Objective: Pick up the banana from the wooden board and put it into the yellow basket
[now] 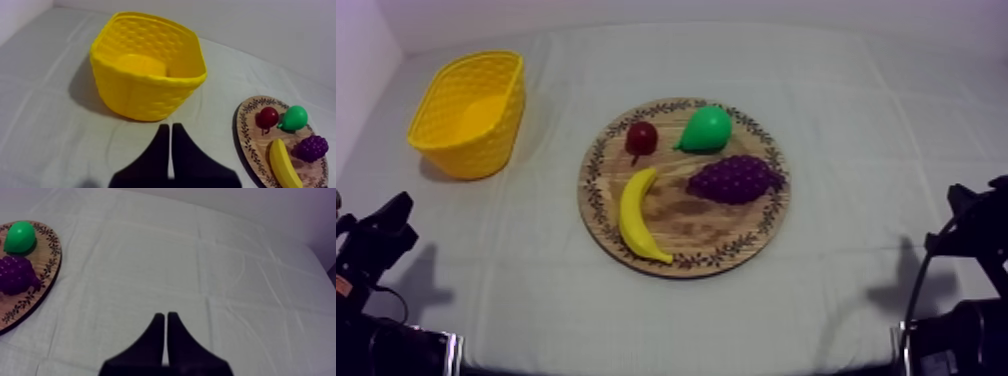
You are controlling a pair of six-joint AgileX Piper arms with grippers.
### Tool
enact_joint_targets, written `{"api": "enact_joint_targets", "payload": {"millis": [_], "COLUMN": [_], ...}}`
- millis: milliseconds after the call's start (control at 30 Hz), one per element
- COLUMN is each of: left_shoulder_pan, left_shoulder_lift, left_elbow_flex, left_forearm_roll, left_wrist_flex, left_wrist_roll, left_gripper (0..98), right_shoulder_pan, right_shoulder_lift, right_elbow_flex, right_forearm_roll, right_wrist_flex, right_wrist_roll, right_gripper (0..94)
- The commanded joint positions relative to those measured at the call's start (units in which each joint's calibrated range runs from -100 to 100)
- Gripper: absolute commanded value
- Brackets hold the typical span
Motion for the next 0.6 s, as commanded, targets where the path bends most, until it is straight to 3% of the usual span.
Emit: {"api": "enact_joint_targets", "payload": {"millis": [0, 567], "left_shoulder_pan": [0.0, 0.0], "left_shoulder_lift": [0.0, 0.0], "left_elbow_flex": [0.0, 0.0], "left_forearm_roll": [-0.04, -0.04], "left_wrist_flex": [0.0, 0.0], "left_wrist_roll": [-0.7, 0.1], "left_gripper": [0.1, 0.1], "right_shoulder_pan": [0.0, 0.0], "right_shoulder_lift": [0.0, 0.0], "right_elbow_flex": [0.0, 0.0], "right_forearm_roll": [0.0, 0.0], "right_wrist_flex": [0.0, 0.0], "right_wrist_roll": [0.0, 0.0], "right_gripper": [0.3, 0.3]}}
